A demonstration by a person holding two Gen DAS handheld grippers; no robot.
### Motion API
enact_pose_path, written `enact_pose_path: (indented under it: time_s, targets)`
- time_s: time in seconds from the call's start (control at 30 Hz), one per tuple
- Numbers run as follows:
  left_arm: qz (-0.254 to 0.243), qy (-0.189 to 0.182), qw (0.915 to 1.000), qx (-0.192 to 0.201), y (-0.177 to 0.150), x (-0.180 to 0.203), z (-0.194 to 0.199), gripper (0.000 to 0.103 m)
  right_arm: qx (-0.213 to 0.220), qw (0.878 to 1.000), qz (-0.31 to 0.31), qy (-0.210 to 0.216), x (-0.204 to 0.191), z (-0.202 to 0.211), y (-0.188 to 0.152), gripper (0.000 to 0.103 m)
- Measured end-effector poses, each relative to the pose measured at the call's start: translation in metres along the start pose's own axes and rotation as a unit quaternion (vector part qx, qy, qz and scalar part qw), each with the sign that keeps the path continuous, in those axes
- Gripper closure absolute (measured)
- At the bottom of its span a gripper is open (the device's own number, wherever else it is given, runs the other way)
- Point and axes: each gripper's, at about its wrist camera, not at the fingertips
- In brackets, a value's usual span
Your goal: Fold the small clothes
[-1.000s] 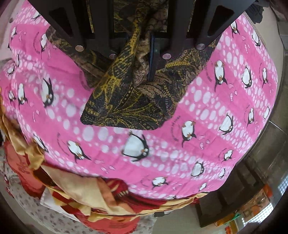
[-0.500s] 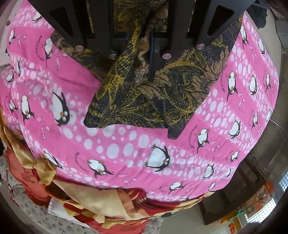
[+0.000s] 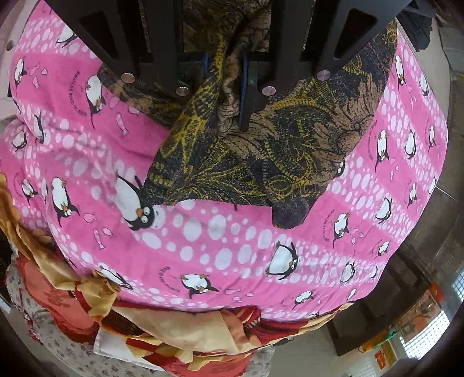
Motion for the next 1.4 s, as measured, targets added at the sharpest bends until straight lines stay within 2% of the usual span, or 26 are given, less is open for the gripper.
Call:
enact_pose_path:
  time_s: [0.47,0.67,0.93,1.07,1.17,1.2,1.23,1.27,1.4]
  targets:
    - [-0.016,-0.009,0.9998,-0.005,0.010,0.025,-0.007,0.093,0.009,1.000,-0.017,0.013,0.033,0.011,-0.010,0.089]
    - [-0.015,-0.031,0.9993,-0.012,0.017,0.039,-0.015,0.093,0.005,0.999,-0.027,0.029,0.054,0.014,-0.019,0.089]
    - [-0.034,-0.064,0.9971,-0.023,0.023,0.073,-0.028,0.093,-0.009,0.999,-0.028,0.025,0.082,0.013,-0.031,0.089]
    - [-0.054,-0.060,0.9964,-0.026,0.018,0.088,-0.034,0.093,-0.012,0.999,-0.034,0.035,0.091,0.009,-0.037,0.089]
    - [-0.042,-0.070,0.9963,-0.026,0.017,0.084,-0.035,0.093,0.002,0.998,-0.040,0.038,0.095,0.011,-0.041,0.087]
    - [-0.037,-0.077,0.9959,-0.029,0.016,0.082,-0.034,0.093,0.005,0.998,-0.054,0.038,0.099,0.013,-0.042,0.083]
    - [-0.034,-0.089,0.9950,-0.032,0.017,0.080,-0.033,0.093,0.010,0.997,-0.064,0.033,0.103,0.016,-0.045,0.073]
    - [-0.033,-0.101,0.9938,-0.032,0.017,0.075,-0.029,0.093,0.020,0.997,-0.073,0.028,0.108,0.021,-0.047,0.070]
    - [-0.025,-0.142,0.9892,-0.024,0.005,0.051,0.001,0.093,0.086,0.990,-0.113,0.019,0.122,0.064,-0.067,0.070]
Point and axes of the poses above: each gripper's, at about its wrist camera, not at the fingertips, and z roughly against the way its jaws point, x to its right, y to its top, and after that the axes turned 13 degrees about -z, right-handed
